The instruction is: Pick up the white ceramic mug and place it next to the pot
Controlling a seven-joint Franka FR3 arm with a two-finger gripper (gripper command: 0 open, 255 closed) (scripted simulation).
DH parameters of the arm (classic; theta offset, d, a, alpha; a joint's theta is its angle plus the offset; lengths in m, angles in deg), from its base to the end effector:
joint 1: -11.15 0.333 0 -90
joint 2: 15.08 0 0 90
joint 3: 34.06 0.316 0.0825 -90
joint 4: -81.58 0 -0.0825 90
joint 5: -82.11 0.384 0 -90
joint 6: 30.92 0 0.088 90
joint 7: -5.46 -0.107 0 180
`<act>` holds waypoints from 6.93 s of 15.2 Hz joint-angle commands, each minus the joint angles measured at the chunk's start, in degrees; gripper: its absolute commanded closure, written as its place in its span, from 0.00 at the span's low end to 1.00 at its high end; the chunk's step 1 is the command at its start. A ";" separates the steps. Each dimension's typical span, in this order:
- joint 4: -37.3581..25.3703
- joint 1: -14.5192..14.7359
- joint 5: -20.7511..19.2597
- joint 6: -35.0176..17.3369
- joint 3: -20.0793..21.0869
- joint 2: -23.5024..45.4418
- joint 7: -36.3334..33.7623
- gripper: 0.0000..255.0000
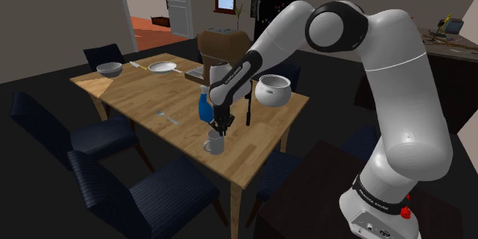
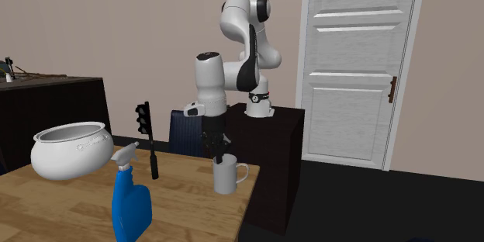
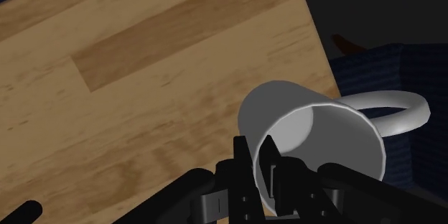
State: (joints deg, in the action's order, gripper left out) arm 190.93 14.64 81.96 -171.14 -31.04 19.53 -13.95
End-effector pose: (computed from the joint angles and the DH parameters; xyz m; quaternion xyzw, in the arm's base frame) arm 0.6171 0.0694 0.1722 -0.9927 0.1154 0.0346 0.0067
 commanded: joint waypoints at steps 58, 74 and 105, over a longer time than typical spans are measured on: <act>-6.35 -14.68 1.80 24.90 -7.85 -18.18 22.78 1.00; -20.42 -25.68 3.80 28.06 -12.31 -7.08 38.24 1.00; -15.14 -26.45 5.77 10.45 -11.02 5.33 39.19 1.00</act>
State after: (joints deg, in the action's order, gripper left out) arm 175.81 -11.79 87.66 -160.18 -42.12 24.36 25.24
